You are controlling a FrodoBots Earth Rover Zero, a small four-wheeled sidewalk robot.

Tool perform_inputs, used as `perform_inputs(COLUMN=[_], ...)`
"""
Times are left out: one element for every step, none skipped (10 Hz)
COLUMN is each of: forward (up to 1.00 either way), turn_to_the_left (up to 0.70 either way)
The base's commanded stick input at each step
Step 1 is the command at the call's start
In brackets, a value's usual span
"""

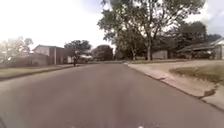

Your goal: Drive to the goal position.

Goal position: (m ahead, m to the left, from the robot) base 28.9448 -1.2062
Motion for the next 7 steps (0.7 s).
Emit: perform_inputs(forward=[1.00,1.00,1.00,1.00,1.00,1.00,1.00], turn_to_the_left=[0.00,-0.04,-0.22,-0.37,-0.37,-0.13,0.00])
